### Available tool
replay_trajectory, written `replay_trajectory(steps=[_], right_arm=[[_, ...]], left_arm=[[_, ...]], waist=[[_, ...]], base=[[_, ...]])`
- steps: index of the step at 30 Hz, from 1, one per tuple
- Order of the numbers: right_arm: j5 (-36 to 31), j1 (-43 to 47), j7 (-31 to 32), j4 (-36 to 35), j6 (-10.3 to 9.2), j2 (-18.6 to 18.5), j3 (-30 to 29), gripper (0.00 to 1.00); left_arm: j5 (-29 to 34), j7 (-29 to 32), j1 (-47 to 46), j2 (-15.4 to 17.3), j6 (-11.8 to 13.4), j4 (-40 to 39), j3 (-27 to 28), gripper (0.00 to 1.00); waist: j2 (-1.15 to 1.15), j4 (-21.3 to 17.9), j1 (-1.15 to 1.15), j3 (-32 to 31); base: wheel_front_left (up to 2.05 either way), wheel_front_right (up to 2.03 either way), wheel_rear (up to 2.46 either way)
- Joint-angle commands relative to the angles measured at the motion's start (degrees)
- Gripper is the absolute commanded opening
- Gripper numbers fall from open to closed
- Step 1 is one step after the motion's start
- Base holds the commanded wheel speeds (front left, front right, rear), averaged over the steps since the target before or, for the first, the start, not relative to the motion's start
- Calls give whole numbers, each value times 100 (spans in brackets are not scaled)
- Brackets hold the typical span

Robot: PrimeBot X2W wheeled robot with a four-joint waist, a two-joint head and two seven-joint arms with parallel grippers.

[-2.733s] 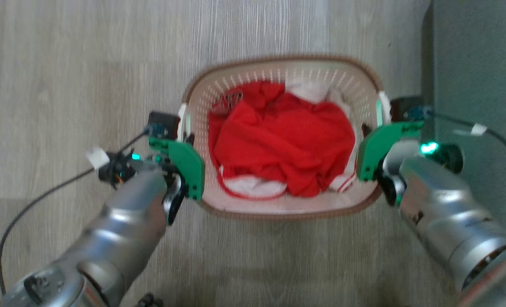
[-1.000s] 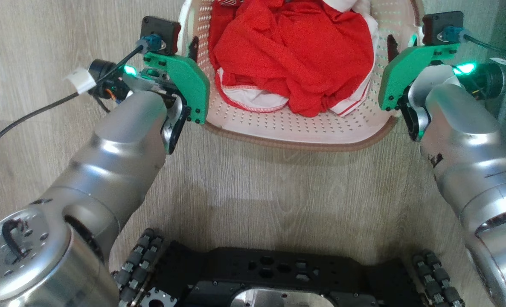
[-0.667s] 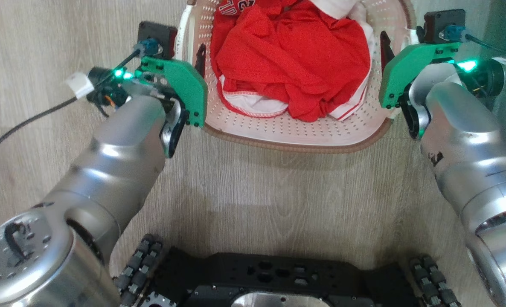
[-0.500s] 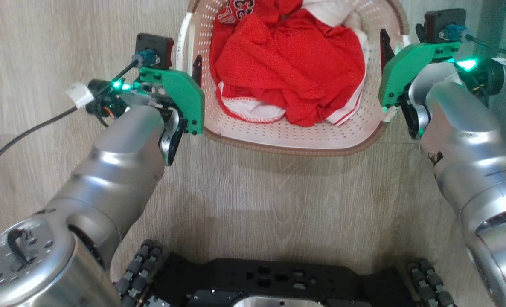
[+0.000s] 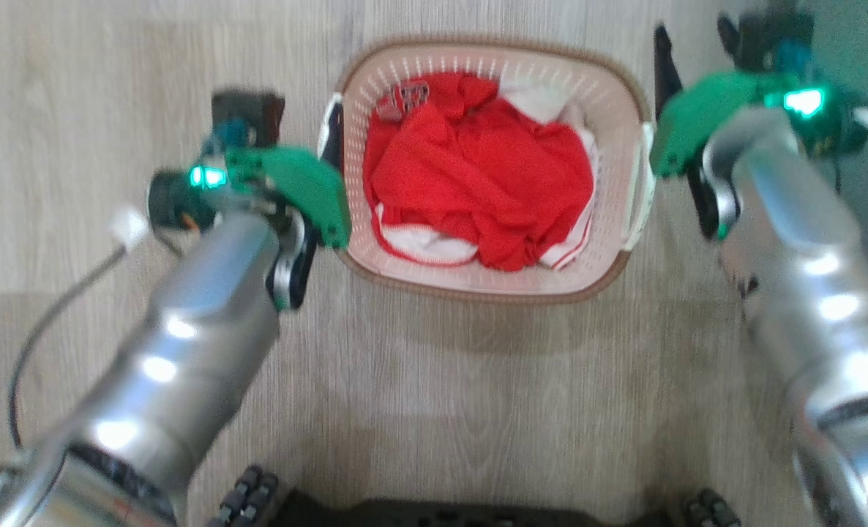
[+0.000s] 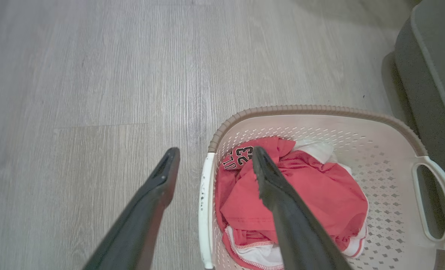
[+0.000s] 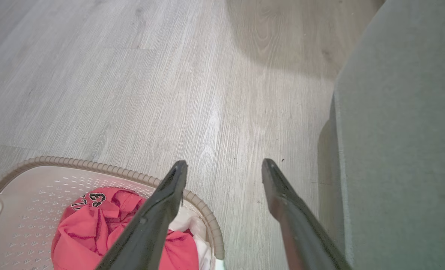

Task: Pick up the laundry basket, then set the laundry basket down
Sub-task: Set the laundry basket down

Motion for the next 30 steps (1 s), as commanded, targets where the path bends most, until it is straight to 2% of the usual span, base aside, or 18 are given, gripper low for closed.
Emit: replay_trajectory(steps=[1, 2, 7, 17, 23, 30], right_arm=[[-118, 468, -60, -284, 34, 139, -59, 100], [-118, 468, -60, -284, 34, 139, -59, 100], [-350, 1237, -60, -1101, 34, 139, -351, 100], [-222, 2845, -61, -2938, 34, 139, -466, 100], [-112, 3748, -61, -4049, 34, 139, -465, 100], [-74, 4657, -61, -5003, 34, 139, -466, 100]], left_arm=[[272, -53, 265, 224, 73, -289, 381, 100], [272, -53, 265, 224, 73, -289, 381, 100], [1246, -53, 1246, 238, 112, -1194, 1421, 100], [2734, -53, 2994, 66, -112, -2717, 2874, 100], [3265, -53, 3896, -33, -232, -3578, 3466, 100], [3563, -53, 4715, -128, -259, -4339, 3935, 100]], waist=[[0, 9, 0, -444], [0, 9, 0, -444], [0, 40, 0, -1090], [0, 33, 0, -2210], [0, -11, 0, -2704], [0, -7, 0, -3144]], base=[[0, 0, 0], [0, 0, 0], [0, 0, 0], [0, 0, 0], [0, 0, 0], [0, 0, 0]])
